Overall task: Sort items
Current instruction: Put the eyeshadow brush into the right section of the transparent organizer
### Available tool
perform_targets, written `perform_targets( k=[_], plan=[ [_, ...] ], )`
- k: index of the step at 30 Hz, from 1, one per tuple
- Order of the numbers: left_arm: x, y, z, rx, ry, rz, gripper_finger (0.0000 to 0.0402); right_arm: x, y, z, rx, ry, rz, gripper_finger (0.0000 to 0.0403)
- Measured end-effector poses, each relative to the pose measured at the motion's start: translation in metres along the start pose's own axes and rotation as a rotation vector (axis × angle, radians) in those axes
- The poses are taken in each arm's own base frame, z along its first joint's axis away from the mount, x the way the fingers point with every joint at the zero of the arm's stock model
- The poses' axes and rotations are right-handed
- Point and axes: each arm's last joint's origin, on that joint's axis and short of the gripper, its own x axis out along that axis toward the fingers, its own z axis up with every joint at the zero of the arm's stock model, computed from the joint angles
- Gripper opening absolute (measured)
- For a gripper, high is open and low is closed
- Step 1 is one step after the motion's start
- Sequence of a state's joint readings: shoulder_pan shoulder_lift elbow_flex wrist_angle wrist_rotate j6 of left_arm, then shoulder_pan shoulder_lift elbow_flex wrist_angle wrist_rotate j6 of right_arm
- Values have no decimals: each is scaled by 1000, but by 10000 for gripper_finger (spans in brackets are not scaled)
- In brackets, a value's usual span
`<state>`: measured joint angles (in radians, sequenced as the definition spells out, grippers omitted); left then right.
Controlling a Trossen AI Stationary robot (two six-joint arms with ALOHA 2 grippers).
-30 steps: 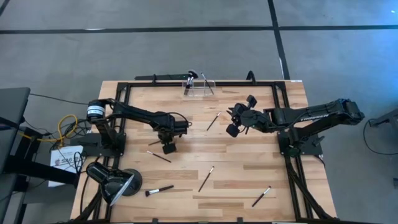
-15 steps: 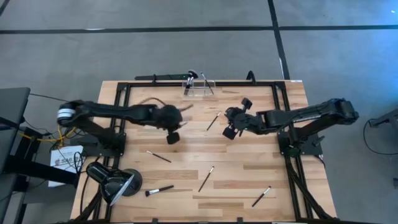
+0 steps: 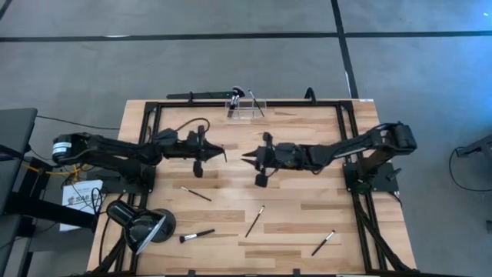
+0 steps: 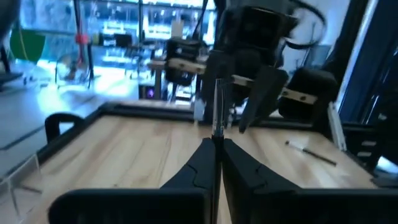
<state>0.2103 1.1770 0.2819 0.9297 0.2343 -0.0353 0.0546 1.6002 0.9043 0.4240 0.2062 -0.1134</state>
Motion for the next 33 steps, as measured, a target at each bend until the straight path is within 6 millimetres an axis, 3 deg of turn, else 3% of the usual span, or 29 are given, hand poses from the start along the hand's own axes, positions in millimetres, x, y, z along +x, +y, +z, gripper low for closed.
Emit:
perform_targets(
  k=[5, 9, 17, 23, 33],
  plan=[
    [-2, -5, 1, -6, -56, -55, 15, 25, -8, -8, 125, -145, 100, 94],
    [-1, -7, 0, -12, -58, -70, 15, 40, -9, -16, 139, -160, 156, 131],
    [-1, -7, 1, -17, -66, -70, 15, 45, -6, -16, 147, -176, 163, 185],
    [-1, -8, 2, -15, -76, -75, 16, 44, -8, -11, 169, -223, 159, 190],
    [8, -24, 15, 29, -129, -148, 14, 44, -6, -9, 185, -245, 189, 166]
  ],
)
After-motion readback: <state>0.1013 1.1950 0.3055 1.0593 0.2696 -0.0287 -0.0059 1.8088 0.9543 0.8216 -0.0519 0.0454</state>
